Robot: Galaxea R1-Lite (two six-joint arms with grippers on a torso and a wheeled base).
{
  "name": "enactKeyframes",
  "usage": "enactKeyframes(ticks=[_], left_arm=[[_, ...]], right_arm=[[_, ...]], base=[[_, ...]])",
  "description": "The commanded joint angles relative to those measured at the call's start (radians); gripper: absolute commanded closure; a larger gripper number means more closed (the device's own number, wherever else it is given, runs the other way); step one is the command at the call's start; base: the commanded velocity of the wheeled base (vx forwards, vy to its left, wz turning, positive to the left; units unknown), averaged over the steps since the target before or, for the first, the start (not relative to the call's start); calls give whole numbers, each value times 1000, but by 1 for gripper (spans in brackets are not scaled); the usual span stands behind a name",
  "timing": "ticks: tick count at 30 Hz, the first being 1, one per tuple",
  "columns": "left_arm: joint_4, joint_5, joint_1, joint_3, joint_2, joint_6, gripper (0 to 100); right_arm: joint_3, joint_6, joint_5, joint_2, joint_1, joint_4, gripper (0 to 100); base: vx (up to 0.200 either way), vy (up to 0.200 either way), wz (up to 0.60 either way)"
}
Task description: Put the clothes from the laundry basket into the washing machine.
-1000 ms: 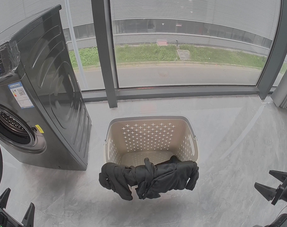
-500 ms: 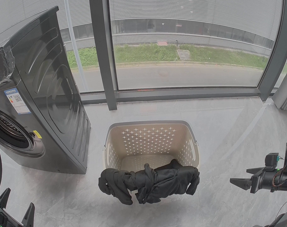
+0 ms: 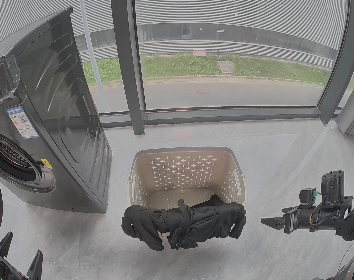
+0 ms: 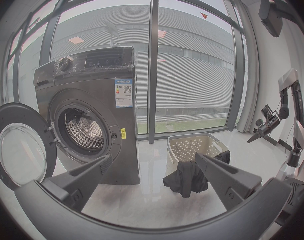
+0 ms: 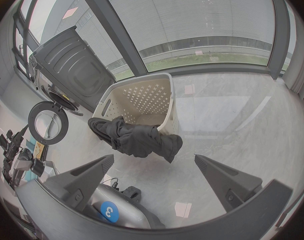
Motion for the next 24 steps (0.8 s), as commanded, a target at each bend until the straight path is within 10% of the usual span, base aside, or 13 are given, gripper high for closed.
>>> enactKeyframes(ticks=[1, 24], left_arm=[[-1, 0, 0, 18, -17, -1, 0], [-1, 0, 0, 18, -17, -3, 0]], right_arm=[[-7, 10, -5, 138, 29, -48, 0], [-249, 56, -95, 563, 128, -321, 0]], base=[[0, 0, 0], [0, 0, 0]])
